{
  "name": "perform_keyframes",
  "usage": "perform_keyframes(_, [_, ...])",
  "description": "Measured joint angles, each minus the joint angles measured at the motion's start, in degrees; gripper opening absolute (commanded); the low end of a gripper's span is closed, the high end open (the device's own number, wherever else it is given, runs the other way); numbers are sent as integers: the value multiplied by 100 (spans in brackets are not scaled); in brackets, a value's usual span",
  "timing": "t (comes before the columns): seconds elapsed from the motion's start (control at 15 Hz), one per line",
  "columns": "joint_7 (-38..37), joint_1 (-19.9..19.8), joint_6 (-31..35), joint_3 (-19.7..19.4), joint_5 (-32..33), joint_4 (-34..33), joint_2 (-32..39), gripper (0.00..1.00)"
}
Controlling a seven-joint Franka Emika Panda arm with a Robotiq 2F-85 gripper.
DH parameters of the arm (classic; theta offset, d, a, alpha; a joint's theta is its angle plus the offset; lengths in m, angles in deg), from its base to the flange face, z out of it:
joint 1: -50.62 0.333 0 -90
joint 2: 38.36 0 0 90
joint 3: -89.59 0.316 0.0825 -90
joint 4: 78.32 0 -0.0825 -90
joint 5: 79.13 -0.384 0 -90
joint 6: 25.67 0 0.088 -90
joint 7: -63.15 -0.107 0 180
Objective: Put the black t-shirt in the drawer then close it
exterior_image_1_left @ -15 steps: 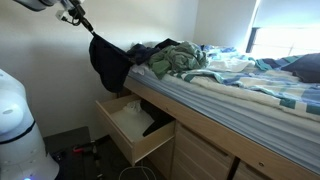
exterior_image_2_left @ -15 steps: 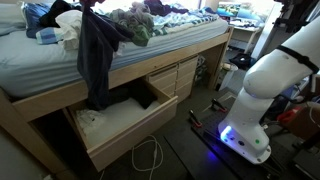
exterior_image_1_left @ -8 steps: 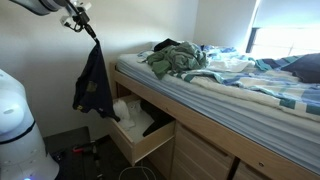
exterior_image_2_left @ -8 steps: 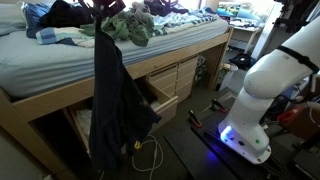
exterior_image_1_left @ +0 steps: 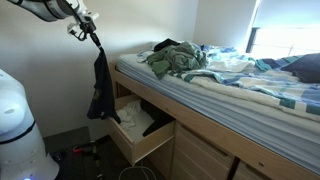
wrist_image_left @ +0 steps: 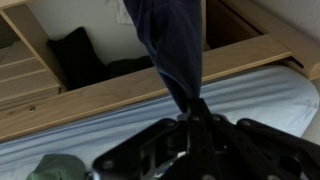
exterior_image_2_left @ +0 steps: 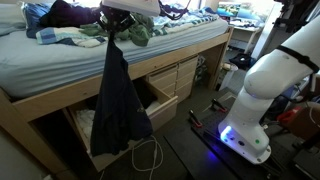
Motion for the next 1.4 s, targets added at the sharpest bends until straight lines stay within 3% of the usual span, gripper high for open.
perform_keyframes(0.87, [5, -320, 2, -1, 1345, -1171, 140, 0])
perform_keyframes(1.13, [5, -327, 221, -2, 1409, -1131, 434, 0])
perform_keyframes(1.4, [1, -272, 736, -5, 1295, -676, 775, 0])
